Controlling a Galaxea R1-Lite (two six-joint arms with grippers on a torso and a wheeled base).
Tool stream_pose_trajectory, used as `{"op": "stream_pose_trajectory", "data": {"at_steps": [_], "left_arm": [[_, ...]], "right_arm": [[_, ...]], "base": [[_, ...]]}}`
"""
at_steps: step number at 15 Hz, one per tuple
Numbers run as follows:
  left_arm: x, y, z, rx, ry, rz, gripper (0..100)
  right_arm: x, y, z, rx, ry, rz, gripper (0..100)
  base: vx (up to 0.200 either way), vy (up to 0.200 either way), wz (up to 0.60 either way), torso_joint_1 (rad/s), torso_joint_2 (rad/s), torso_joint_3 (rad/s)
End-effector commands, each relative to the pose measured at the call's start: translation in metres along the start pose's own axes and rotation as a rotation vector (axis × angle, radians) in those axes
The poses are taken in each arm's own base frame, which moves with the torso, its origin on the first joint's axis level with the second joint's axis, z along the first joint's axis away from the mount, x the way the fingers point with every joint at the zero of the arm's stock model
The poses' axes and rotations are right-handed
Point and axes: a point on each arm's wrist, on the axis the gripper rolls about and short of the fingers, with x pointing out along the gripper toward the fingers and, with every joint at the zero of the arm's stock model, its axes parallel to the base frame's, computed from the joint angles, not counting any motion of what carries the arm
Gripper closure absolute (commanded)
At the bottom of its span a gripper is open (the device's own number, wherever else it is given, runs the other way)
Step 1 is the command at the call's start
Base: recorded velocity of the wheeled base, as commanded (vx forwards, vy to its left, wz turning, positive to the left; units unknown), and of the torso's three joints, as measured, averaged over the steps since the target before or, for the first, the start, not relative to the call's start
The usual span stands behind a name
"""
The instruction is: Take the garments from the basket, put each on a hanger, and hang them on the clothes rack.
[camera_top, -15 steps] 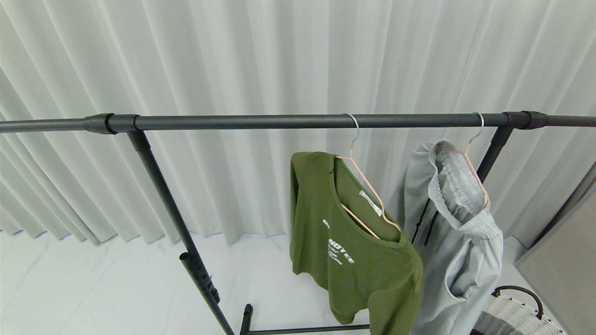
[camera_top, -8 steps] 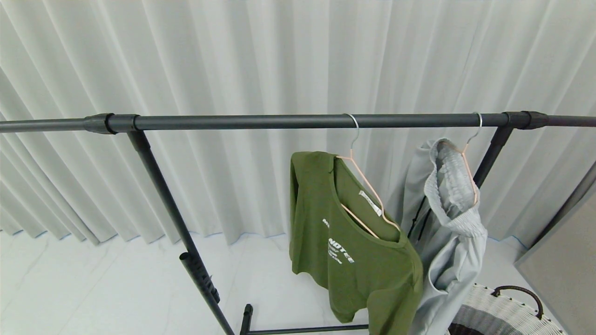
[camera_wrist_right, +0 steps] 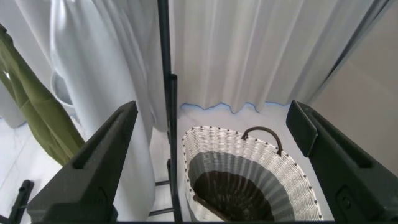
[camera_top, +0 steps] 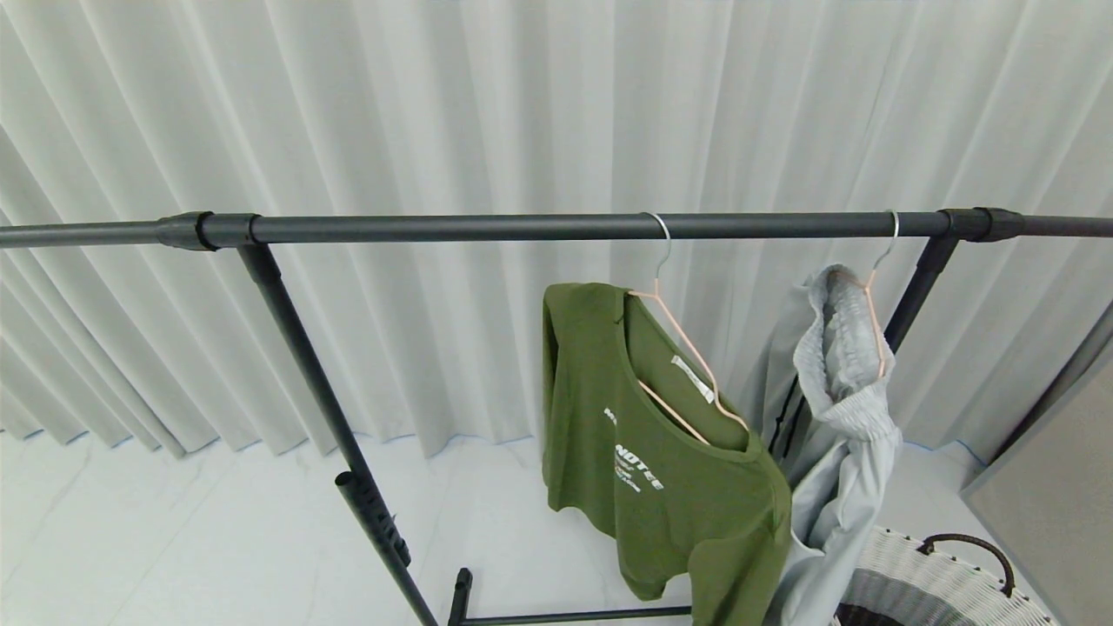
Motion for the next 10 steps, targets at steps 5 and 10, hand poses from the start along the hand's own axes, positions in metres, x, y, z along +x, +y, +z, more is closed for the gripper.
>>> {"op": "stream_pose_trajectory", "data": {"at_steps": [5, 10], "left_arm": [[-0.0005, -0.0030, -0.0052, 0.046, 0.046, -0.127, 0], [-0.0005, -0.0028, -0.0046, -0.011, 0.047, -0.118, 0]], "right_arm": [[0.0000, 0.0000, 0.0000, 0.000, -0.001, 0.001, 0], [0.0000, 0.0000, 0.0000, 0.000, -0.001, -0.001, 0]], "base": [[0.000, 0.000, 0.00, 0.000, 0.00, 0.000], [0.000, 0.000, 0.00, 0.000, 0.00, 0.000]]}}
